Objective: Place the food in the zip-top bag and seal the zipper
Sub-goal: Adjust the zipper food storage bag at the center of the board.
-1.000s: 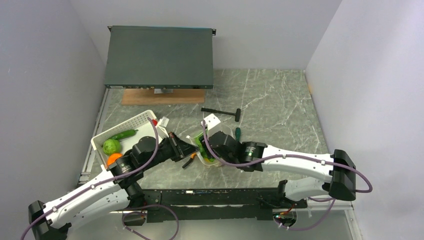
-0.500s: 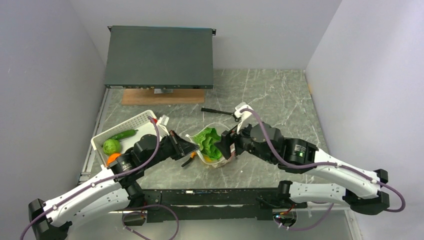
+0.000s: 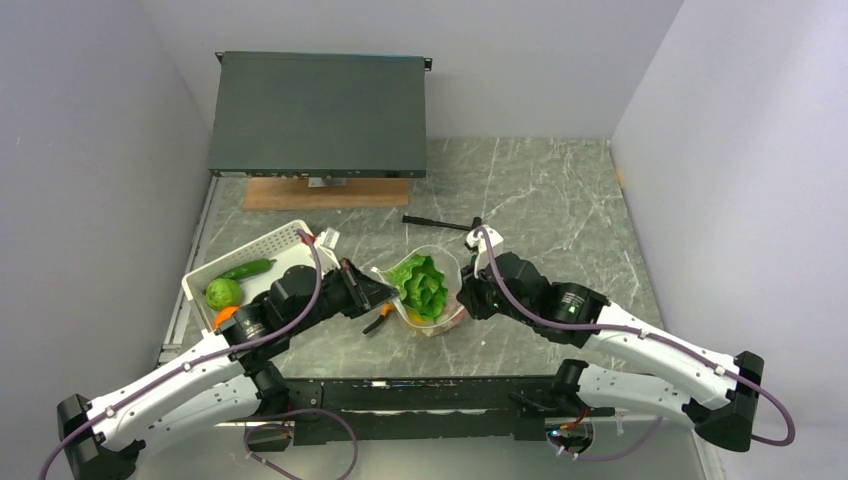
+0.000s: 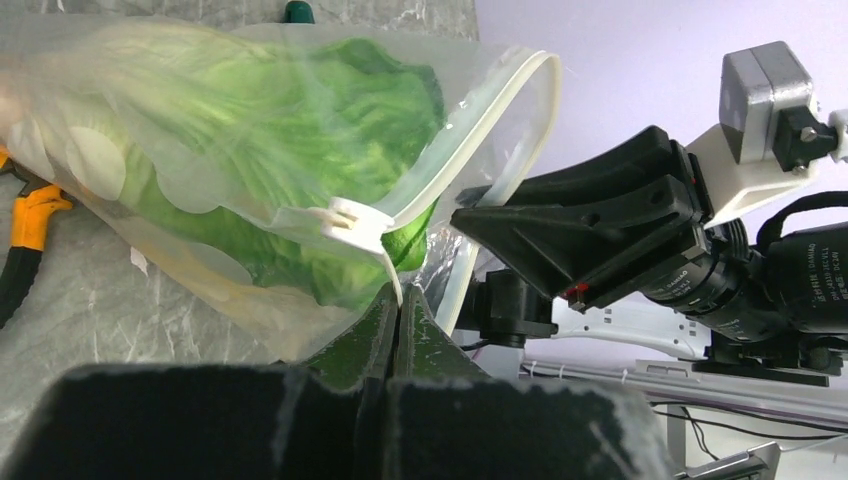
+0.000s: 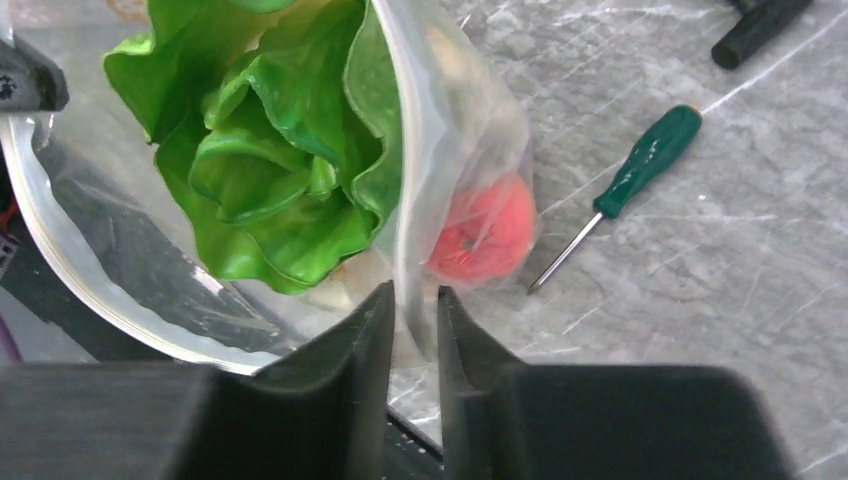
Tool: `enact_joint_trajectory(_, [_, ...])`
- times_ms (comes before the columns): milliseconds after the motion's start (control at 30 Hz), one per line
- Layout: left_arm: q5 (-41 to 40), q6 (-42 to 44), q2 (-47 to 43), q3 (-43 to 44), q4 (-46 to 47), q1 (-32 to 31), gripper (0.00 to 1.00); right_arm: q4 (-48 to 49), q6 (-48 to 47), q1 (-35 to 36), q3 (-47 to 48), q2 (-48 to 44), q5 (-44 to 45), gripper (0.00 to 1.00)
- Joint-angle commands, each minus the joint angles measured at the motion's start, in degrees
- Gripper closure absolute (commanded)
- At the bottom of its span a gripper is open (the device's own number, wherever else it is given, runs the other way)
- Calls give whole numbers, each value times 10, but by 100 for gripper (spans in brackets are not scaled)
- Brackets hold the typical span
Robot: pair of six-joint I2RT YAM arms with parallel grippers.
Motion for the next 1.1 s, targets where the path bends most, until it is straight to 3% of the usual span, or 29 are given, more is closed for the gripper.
enact_joint_trajectory(0, [-18, 11, -1, 33, 4, -2, 100, 31, -2, -2, 17, -2, -1, 88])
enact_joint_trajectory(33, [-22, 10, -2, 34, 2, -2, 100, 31, -7, -2, 25, -6, 3, 98])
enact_joint_trajectory(67, [-29, 10, -4, 35, -1, -2, 100, 25, -11, -2, 38, -9, 11, 100])
enact_joint_trajectory(267, [-106, -23, -51, 22, -39, -3, 100, -49, -39, -2, 150, -8, 104, 100])
enact_joint_trajectory(400, [-139, -45, -97, -1, -50, -3, 100, -87, -53, -2, 168, 0, 140, 100])
enact_joint_trajectory(733, [-86, -1, -62, 19, -51, -2, 100, -29, -44, -2, 112, 20, 54, 100])
enact_joint_trajectory(800, [-79, 22, -55, 28, -64, -2, 91, -35, -41, -2, 112, 26, 52, 100])
enact_joint_trajectory(933, [-110, 117, -66, 41, -113, -3, 57, -51, -35, -2, 112, 23, 49, 100])
enact_joint_trajectory(1067, [-137, 245, -117, 32, -116, -2, 34, -67, -33, -3, 121, 21, 45, 100])
